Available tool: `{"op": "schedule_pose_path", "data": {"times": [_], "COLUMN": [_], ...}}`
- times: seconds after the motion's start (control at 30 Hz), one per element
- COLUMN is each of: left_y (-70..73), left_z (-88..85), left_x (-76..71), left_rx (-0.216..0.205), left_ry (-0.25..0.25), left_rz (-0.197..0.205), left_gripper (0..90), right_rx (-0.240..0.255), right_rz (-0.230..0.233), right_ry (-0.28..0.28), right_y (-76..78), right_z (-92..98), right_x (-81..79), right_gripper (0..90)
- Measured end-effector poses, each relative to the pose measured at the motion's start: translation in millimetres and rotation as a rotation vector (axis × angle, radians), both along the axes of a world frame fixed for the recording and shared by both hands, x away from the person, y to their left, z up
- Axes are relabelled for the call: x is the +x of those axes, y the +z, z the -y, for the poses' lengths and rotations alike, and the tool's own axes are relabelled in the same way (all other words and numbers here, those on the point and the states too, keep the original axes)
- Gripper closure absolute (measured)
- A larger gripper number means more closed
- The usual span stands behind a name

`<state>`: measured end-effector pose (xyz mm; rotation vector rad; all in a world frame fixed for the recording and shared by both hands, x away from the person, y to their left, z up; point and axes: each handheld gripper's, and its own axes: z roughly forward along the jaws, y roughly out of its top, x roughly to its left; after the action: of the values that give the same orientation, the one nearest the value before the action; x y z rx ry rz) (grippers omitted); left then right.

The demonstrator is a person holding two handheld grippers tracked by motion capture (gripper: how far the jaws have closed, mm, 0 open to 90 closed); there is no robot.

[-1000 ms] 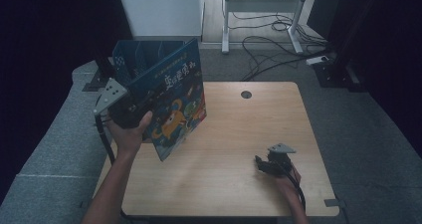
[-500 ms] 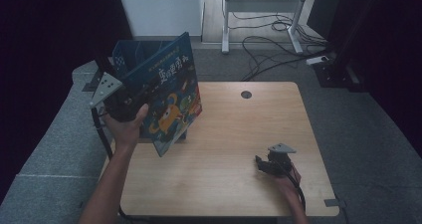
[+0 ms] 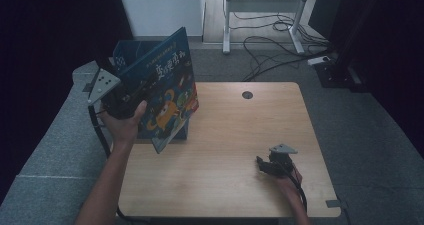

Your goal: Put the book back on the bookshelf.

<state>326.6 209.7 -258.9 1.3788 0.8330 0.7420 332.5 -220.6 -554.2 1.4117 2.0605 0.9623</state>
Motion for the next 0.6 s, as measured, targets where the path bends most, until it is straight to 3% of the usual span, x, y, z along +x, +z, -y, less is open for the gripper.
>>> {"op": "schedule_pose_path", "data": {"times": [0.4,0.6], "left_y": [0.7,-1.3], "left_z": [-6.4,-12.7], "left_x": [7.5,11.8], "left_rx": [0.001,-0.009], "left_ry": [0.074,0.083], "left_rz": [0.008,0.011], "left_gripper": [82.1,82.1], "right_rx": [-0.002,-0.001], "right_rz": [0.001,0.001], "right_ry": [0.004,0.004], "right_y": [0.0,0.0], "right_z": [-0.1,-0.1], "right_x": [0.0,0.0], "right_gripper": [31.8,31.7]}}
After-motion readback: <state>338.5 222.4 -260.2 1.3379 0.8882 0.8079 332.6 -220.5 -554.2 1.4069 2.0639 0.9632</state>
